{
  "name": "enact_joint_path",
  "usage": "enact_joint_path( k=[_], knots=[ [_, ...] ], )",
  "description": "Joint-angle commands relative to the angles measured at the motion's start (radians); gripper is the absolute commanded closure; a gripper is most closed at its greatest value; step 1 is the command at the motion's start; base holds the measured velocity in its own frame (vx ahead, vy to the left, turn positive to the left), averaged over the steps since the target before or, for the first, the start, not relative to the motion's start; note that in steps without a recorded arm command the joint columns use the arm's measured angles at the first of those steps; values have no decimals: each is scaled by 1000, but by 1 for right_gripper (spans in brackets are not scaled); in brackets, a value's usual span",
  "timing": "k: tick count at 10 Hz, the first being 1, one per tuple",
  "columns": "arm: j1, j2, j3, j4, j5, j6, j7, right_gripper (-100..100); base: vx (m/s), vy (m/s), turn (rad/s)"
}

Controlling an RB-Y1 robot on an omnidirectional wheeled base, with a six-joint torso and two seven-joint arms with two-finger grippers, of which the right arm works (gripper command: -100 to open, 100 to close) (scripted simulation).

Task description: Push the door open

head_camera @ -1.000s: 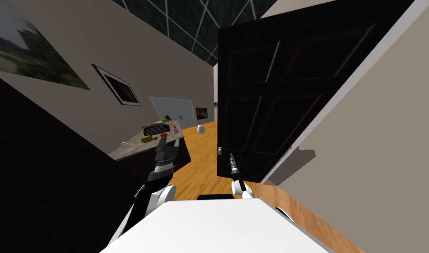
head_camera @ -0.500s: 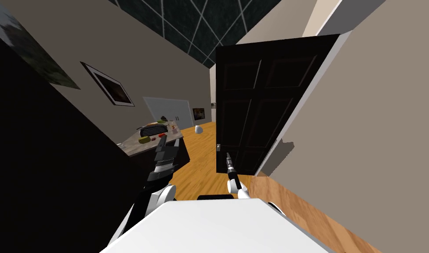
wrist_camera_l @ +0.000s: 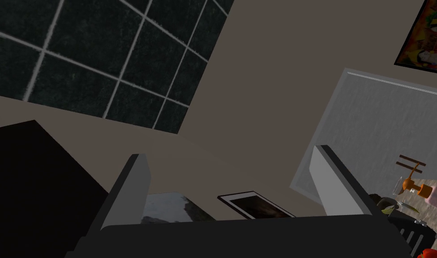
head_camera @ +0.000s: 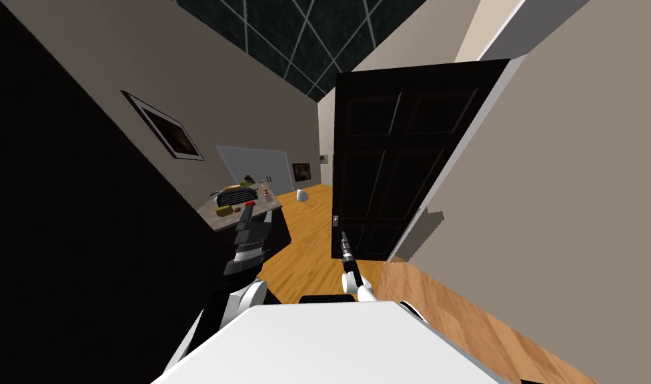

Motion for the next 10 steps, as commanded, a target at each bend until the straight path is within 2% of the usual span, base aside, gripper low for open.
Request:
enact_joint_path(
  k=[1, 3, 5, 7, 10],
  knots=[
    [0, 0, 0, 0, 0, 0, 0, -100, -41, 69, -7],
    [1, -11, 0, -1, 0, 1, 1, -100, 48, -116, -2],
    [1, -29, -1, -1, 0, 1, 1, -100, 96, -202, 4],
    [1, -61, -3, 0, 0, 0, 2, -100, 132, -183, 8],
    [1, -106, -9, 2, 0, -3, 4, -100, 181, -85, 23]
  ],
)
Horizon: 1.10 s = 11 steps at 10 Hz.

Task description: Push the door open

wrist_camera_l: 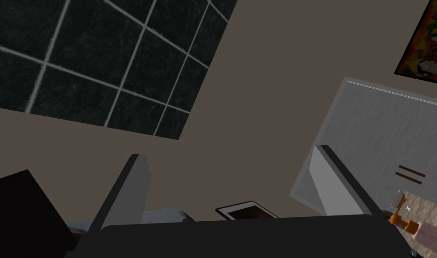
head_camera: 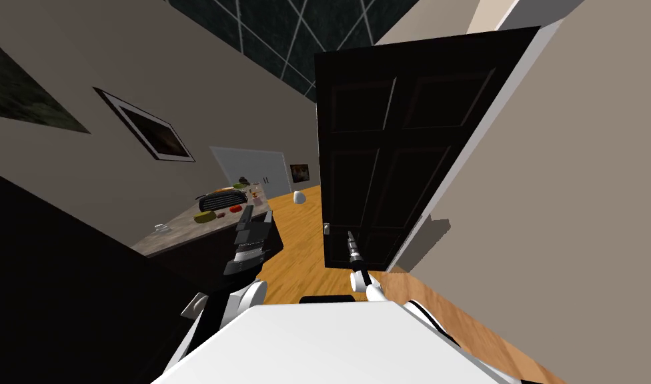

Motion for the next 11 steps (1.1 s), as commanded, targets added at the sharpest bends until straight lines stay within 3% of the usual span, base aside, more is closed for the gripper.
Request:
enact_joint_path(
  k=[1, 4, 7, 8, 10, 11],
  knots=[
    [-1, -13, -4, -5, 0, 5, 3, -100, 211, -7, 24],
    [-1, -3, -9, -3, 0, 2, 5, -100, 158, 82, 18],
    [-1, 35, -13, -2, 0, 0, 7, -100, 102, 160, 13],
    [-1, 56, -15, -1, 0, -1, 8, -100, 94, 159, -5],
    [-1, 66, -16, -1, 0, -1, 8, -100, 57, 108, 16],
    [-1, 91, -17, -1, 0, -2, 9, -100, 34, 106, 17]
  ],
)
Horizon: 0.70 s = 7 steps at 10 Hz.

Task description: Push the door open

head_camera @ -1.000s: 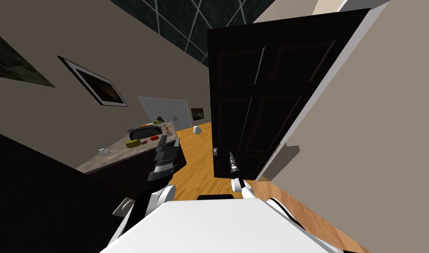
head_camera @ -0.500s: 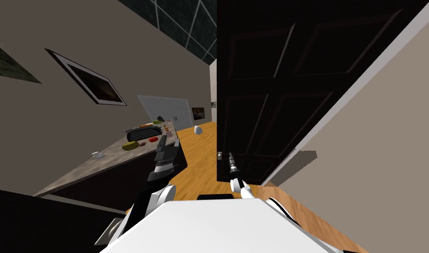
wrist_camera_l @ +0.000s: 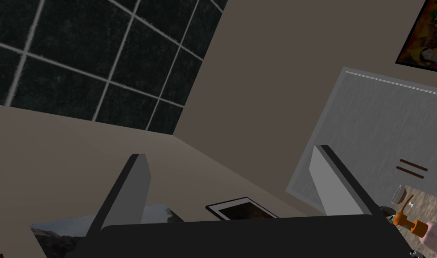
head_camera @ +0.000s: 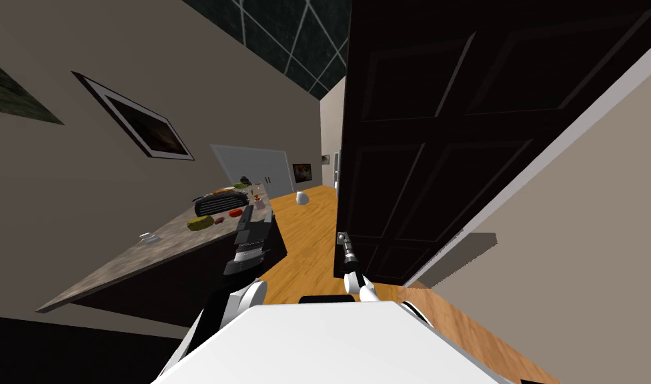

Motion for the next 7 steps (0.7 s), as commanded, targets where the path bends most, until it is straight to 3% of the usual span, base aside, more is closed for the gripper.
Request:
enact_joint_path(
  k=[1, 2, 7],
  knots=[
    [0, 0, 0, 0, 0, 0, 0, -100, 15, 57, -14],
    [0, 0, 0, 0, 0, 0, 0, 100, -6, -10, 3],
    [0, 0, 0, 0, 0, 0, 0, 100, -2, -12, 1]
  ],
)
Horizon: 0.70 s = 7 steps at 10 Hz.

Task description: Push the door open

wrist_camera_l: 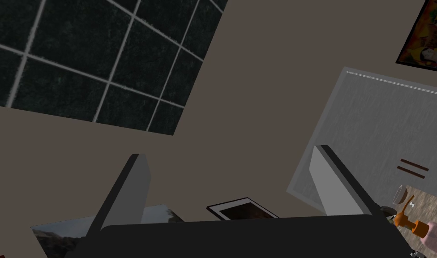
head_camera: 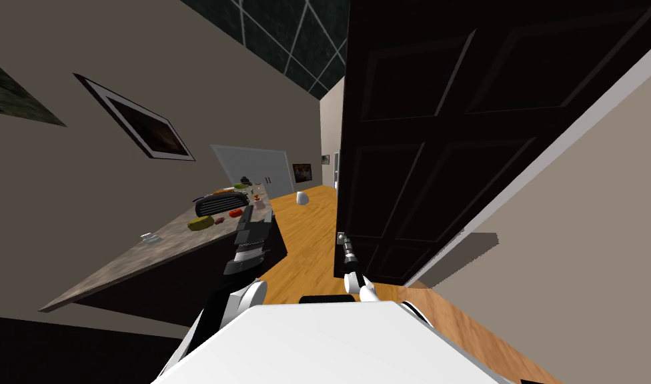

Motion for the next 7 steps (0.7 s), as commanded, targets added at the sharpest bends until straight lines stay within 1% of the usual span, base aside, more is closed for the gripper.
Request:
enact_joint_path(
  k=[1, 3, 4, 5, 7],
  knots=[
    [2, -13, 29, -5, -5, 3, -2, -100, 11, -34, -199],
    [5, -27, 75, -13, -12, 7, -5, -100, 23, -54, -273],
    [6, -30, 87, -15, -15, 8, -6, -100, 35, -40, -191],
    [8, -37, 117, -21, -20, 11, -8, -100, 28, -29, -243],
    [11, -42, 149, -26, -25, 14, -10, -100, 14, -18, -178]
  ],
)
